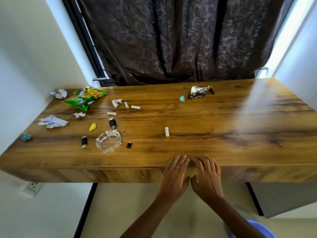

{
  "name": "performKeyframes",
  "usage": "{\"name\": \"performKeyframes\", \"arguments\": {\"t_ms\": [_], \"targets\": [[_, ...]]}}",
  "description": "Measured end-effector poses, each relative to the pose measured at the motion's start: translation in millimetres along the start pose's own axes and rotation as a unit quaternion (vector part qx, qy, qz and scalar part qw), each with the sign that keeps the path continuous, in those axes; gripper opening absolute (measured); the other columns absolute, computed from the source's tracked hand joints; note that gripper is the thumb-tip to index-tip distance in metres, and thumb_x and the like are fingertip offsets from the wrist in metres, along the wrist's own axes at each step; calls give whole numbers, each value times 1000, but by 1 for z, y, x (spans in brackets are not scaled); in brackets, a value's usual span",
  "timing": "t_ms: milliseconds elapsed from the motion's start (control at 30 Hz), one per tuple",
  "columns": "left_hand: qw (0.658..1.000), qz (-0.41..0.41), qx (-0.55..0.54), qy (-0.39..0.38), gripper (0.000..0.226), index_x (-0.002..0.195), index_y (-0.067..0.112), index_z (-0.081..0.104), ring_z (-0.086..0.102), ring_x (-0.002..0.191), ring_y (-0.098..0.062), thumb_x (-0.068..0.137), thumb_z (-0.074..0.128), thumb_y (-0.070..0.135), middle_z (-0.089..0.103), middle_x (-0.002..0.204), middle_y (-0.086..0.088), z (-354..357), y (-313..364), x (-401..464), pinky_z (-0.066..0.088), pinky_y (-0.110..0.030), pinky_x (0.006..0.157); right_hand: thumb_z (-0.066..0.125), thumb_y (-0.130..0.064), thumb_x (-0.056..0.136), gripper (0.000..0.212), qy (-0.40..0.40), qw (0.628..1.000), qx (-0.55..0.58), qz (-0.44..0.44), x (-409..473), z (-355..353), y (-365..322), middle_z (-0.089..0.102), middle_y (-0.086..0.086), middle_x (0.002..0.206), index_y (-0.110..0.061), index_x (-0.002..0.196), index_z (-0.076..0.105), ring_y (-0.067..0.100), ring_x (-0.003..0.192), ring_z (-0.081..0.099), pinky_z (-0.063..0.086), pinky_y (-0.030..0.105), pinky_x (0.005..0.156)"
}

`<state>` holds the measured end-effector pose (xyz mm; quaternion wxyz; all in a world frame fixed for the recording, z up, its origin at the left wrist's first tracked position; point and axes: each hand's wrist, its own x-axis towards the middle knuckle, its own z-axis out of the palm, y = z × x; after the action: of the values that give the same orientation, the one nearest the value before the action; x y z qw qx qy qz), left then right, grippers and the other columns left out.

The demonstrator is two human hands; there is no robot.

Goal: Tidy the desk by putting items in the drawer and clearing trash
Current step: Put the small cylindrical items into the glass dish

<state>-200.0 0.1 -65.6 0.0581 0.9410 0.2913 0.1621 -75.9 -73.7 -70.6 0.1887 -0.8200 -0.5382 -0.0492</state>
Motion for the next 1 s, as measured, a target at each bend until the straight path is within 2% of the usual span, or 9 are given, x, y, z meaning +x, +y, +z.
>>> {"name": "performKeyframes", "arguments": {"t_ms": [67, 133, 267, 467, 567, 633, 733, 867, 1000], "targets": [[1000, -20, -22, 11, 52, 138, 14, 48, 41, 136, -21, 90, 52, 34, 49, 143, -2, -9, -18, -10, 31, -46, 112, 78, -20, 61, 57, 0, 999, 34, -19, 3, 2, -21, 61, 11, 114, -9, 114, 60, 32, 109, 57, 46, 48, 93], [999, -24, -19, 42, 49, 133, 13, 54, 46, 132, -21, 87, 58, 31, 55, 137, -2, -19, -40, -21, 36, -48, 109, 76, -22, 64, 52, 5, 997, 63, -35, 8, 6, -46, 61, 10, 111, -11, 111, 60, 30, 101, 59, 49, 45, 85], [991, -68, -47, 104, 47, 129, 15, 56, 48, 130, -18, 86, 52, 31, 56, 135, 0, -40, -85, -43, 31, -44, 111, 54, -25, 75, 36, 26, 992, 108, -56, 27, 13, -100, 61, 8, 111, -14, 108, 59, 26, 99, 58, 50, 40, 80], [979, -132, -71, 136, 48, 134, 17, 50, 38, 134, -15, 89, 56, 29, 50, 140, 1, -65, -171, -49, 33, -40, 112, 74, -7, 72, 37, 39, 988, 140, -46, 72, 35, -172, 60, 9, 112, -12, 107, 62, 25, 101, 58, 47, 38, 82], [973, -149, -95, 149, 49, 135, 17, 48, 35, 135, -13, 88, 54, 29, 50, 140, -1, -78, -214, -42, 38, -41, 109, 73, -7, 74, 35, 49, 991, 123, -3, 99, 43, -192, 60, 13, 115, -9, 108, 63, 30, 102, 58, 45, 43, 81], [972, -145, -105, 150, 52, 134, 14, 48, 36, 133, -15, 84, 53, 27, 51, 139, -4, -85, -240, -37, 40, -40, 106, 66, -9, 81, 32, 50, 990, 118, 65, 121, 45, -194, 55, 14, 122, -10, 113, 61, 33, 111, 50, 39, 49, 91], [975, -134, -112, 137, 52, 135, 11, 48, 39, 133, -17, 86, 53, 28, 49, 141, -4, -91, -268, -32, 36, -36, 109, 60, -12, 85, 38, 55, 978, 99, 174, 144, 46, -177, 45, 16, 131, -10, 122, 55, 35, 122, 37, 28, 52, 102], [981, -106, -127, 107, 53, 137, 13, 47, 35, 137, -16, 87, 59, 25, 47, 143, -1, -95, -289, -21, 33, -41, 112, 56, -8, 88, 47, 59, 967, 73, 237, 156, 47, -160, 35, 21, 143, -3, 132, 45, 40, 131, 29, 26, 54, 104], [981, -87, -156, 71, 53, 139, 17, 44, 31, 138, -14, 89, 56, 25, 44, 144, 2, -96, -296, -12, 31, -43, 114, 54, 4, 85, 43, 63, 967, 78, 234, 150, 54, -156, 46, 29, 132, 4, 127, 49, 47, 118, 43, 38, 53, 96]]}}
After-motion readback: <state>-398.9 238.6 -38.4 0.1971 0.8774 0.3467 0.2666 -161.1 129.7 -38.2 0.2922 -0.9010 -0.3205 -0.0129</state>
